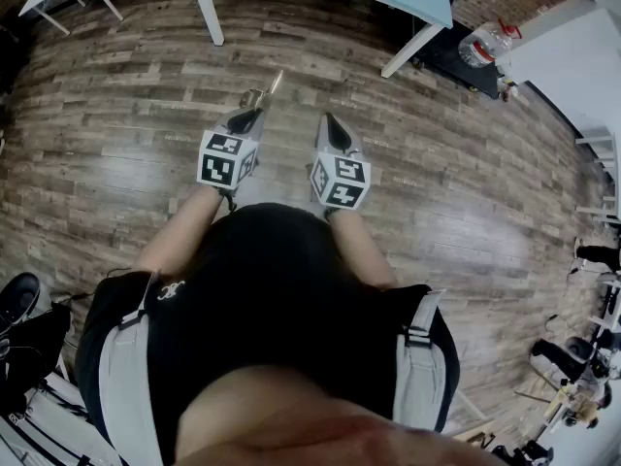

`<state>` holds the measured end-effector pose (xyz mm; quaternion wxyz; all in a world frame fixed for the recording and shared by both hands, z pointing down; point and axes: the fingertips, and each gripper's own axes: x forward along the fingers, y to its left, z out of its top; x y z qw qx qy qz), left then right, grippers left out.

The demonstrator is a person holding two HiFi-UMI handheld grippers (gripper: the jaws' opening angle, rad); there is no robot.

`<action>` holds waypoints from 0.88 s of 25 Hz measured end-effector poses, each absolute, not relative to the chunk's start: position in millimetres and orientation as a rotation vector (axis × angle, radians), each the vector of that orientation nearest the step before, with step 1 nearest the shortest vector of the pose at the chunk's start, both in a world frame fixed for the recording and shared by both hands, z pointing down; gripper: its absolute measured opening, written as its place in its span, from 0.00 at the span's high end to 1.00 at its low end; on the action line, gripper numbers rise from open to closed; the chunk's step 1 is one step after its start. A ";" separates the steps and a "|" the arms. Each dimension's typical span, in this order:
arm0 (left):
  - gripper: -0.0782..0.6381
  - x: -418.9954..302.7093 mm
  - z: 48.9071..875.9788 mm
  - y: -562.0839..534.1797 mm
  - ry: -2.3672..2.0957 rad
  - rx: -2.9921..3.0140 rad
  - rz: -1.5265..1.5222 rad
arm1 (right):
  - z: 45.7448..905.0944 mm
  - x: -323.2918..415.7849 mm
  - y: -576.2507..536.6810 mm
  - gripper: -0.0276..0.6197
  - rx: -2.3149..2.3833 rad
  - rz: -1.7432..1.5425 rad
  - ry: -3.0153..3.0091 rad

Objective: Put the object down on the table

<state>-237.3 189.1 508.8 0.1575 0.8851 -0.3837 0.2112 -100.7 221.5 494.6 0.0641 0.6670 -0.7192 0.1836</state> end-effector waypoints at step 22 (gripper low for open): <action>0.88 -197.8 517.1 191.4 -1.088 2.497 0.644 | 502.4 -64.5 228.2 0.94 2.014 0.599 -2.186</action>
